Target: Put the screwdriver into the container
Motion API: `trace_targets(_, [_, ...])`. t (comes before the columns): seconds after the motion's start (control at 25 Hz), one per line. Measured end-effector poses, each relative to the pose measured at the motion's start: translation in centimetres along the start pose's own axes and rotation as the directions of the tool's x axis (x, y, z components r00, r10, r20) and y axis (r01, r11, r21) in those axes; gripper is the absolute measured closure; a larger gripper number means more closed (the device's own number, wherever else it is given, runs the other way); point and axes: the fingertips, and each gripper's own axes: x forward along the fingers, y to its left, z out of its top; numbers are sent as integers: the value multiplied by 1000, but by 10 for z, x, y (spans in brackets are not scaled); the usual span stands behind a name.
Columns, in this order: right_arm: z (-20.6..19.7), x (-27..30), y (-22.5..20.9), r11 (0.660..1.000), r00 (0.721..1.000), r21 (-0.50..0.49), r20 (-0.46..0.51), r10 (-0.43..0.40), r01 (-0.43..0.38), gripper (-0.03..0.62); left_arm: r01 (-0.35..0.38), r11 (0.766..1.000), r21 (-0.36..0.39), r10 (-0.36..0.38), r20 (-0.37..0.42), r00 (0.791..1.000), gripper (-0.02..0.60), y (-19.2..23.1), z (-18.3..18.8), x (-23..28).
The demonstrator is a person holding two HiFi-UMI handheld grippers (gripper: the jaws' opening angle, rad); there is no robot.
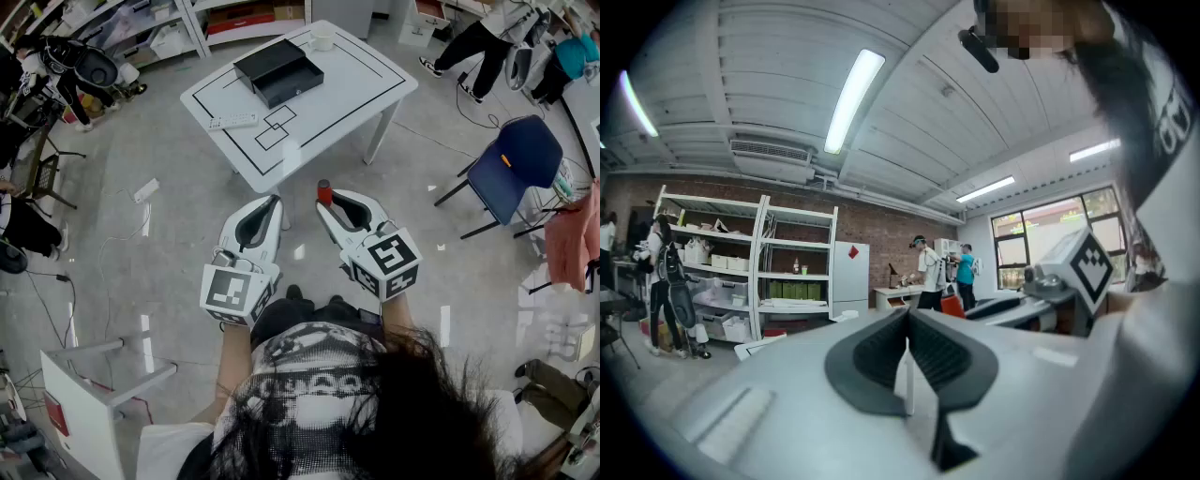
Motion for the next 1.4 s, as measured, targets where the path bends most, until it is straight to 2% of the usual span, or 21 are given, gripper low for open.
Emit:
trace_targets(0.6, [2, 17, 10, 1000, 1000, 9, -7, 11, -11, 500, 0, 1000, -9, 0, -14, 1000, 581, 15, -7, -8])
trace_targets(1.08, [-3, 65, 45, 1000, 1000, 19, -18, 13, -13, 500, 13, 1000, -8, -13, -13, 1000, 581, 64, -20, -29])
trace_targets(1.4, [-17, 77, 52, 999, 998, 33, -54, -11, 13, 500, 40, 998, -44, -40, -17, 999, 581, 81, -35, -28])
